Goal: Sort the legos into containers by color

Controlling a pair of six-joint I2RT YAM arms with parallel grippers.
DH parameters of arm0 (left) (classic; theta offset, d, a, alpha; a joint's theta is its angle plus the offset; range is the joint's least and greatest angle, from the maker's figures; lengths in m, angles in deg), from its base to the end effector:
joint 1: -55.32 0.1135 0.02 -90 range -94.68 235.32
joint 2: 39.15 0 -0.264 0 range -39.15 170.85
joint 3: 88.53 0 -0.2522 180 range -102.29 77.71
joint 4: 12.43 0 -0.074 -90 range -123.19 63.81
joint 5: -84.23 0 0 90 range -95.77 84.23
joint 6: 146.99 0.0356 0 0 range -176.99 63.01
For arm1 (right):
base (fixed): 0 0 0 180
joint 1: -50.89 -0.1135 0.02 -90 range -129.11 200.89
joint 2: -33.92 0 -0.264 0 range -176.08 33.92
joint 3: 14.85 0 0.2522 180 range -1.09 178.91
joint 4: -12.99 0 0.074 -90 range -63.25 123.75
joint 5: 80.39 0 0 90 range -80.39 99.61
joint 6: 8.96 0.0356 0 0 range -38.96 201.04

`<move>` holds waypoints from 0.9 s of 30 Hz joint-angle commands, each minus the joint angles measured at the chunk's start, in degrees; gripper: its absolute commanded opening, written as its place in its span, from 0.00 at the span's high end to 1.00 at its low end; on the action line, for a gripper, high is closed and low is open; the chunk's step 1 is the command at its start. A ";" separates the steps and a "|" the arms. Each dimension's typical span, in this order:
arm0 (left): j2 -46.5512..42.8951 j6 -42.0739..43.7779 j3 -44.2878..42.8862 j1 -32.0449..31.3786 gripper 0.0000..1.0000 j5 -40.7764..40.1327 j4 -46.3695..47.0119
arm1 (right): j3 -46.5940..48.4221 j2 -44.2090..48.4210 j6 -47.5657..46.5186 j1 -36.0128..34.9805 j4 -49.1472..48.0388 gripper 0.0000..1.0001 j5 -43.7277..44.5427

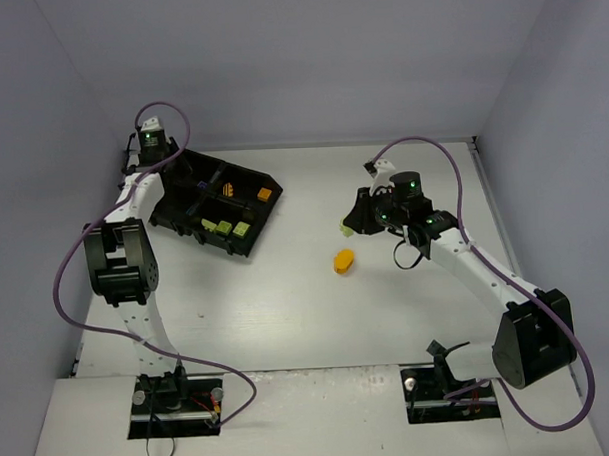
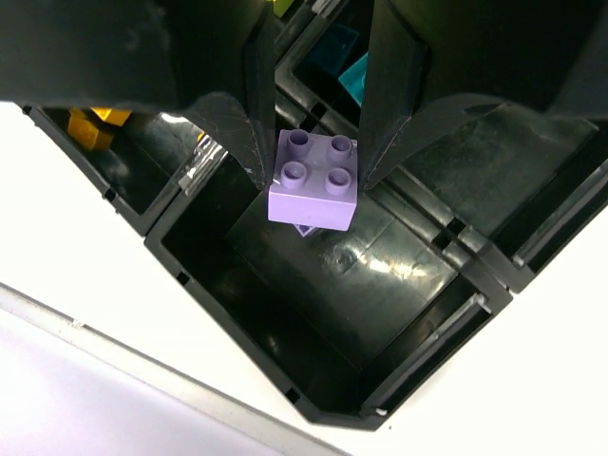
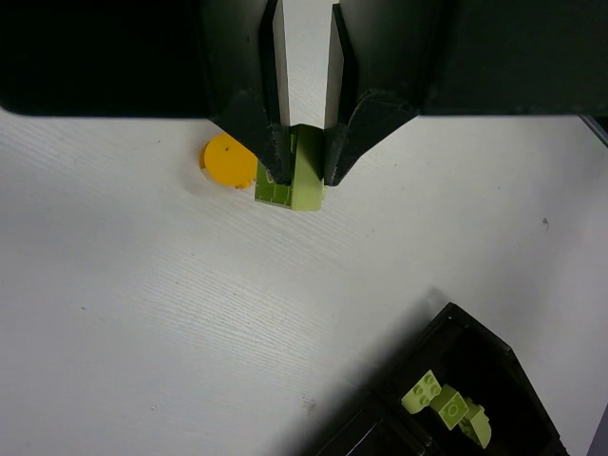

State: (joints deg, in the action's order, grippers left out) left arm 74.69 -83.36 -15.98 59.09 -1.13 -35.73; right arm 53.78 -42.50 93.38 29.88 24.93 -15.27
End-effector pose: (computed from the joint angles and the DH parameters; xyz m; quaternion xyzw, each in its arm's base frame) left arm 0.4716 0.0282 0.2727 -0.2050 0.8395 -0.1327 0.4853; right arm 0.2821 0.1244 0.3001 -0.1840 0.7869 0.3300 0.4878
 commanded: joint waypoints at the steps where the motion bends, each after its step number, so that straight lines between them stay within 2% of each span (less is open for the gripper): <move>1: -0.29 -0.53 -4.39 -0.08 0.94 -0.51 4.79 | 2.96 -0.13 -0.91 0.36 -2.04 1.00 -0.87; 10: 6.12 0.88 -9.84 -0.08 0.94 -0.96 4.80 | 4.36 -1.71 -1.09 0.36 -1.87 1.00 -1.48; 14: 7.53 0.09 -12.30 -0.34 0.82 0.89 4.53 | 4.54 -2.15 -0.83 0.36 -1.87 1.00 -1.39; 15: 7.62 0.09 -12.39 -0.43 0.72 0.98 4.62 | 4.54 -2.33 -0.82 0.36 -1.87 1.00 -1.40; 21: 4.90 0.62 -12.66 -0.78 0.39 3.08 3.74 | 5.42 -2.50 -1.09 0.36 -1.87 1.00 -2.10; 24: 1.13 1.93 -9.95 -1.83 0.29 5.89 5.23 | 7.00 -2.94 -1.18 0.36 -2.04 1.00 -2.97; 27: -3.70 4.30 -6.43 -3.15 0.29 10.46 7.33 | 9.36 -3.56 -1.18 0.36 -2.39 1.00 -4.90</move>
State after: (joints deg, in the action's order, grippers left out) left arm 80.68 -81.94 -23.15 57.91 3.99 -33.98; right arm 58.33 -46.02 92.88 29.88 25.74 -17.22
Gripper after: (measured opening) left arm 0.710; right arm 0.134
